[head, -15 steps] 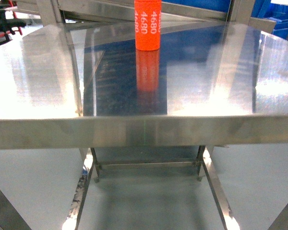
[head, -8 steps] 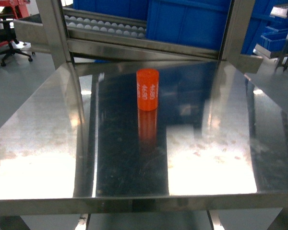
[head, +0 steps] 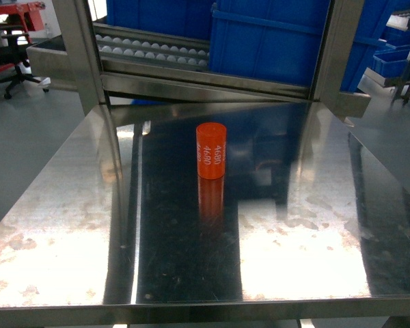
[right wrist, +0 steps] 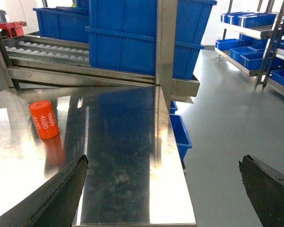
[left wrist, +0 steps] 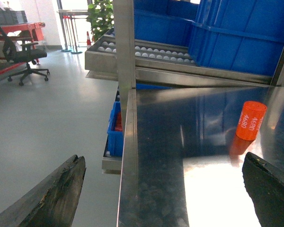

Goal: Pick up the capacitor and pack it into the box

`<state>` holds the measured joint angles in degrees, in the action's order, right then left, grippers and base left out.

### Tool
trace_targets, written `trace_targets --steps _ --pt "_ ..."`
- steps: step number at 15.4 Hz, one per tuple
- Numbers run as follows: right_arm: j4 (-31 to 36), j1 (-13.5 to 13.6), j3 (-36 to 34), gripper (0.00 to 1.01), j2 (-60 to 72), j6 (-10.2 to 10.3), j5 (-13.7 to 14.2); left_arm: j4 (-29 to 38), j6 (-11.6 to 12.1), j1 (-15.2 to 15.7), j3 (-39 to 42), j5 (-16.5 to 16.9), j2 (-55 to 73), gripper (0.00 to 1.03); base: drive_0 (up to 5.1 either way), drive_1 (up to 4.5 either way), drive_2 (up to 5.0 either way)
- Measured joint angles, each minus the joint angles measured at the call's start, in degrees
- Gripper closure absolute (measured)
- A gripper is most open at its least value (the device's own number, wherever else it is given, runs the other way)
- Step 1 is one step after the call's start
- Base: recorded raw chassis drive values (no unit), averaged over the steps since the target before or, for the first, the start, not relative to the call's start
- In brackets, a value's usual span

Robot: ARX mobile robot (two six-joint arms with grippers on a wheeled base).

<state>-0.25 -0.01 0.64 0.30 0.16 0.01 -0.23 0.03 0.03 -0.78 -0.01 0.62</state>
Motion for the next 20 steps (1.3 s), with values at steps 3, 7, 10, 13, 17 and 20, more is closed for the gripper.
trace_targets --steps 3,7,10,13,17,20 --pt "0.0 0.0 0.0 0.03 0.0 0.0 0.0 0.0 0.0 0.0 0.0 0.0 0.0 0.05 0.0 0.0 0.0" --pt "0.0 0.0 0.0 0.03 0.0 0.0 0.0 0.0 0.0 0.0 0.0 0.0 0.0 0.05 0.0 0.0 0.0" --pt "0.0 0.0 0.0 0.03 0.0 0.0 0.0 0.0 0.0 0.0 0.0 0.0 0.0 0.05 0.0 0.0 0.0" --pt "0.0 0.0 0.0 0.03 0.0 0.0 0.0 0.0 0.0 0.0 0.0 0.0 0.0 0.05 0.0 0.0 0.0" --pt "0.0 0.0 0.0 0.03 0.0 0.0 0.0 -3.6 0.0 1.8 -2.3 3.2 7.6 0.05 0.0 0.0 0.0" --pt "0.0 0.0 0.0 0.03 0.0 0.0 0.0 27.5 0.3 -1.7 -9.4 4.7 43.0 0.05 0.0 0.0 0.0"
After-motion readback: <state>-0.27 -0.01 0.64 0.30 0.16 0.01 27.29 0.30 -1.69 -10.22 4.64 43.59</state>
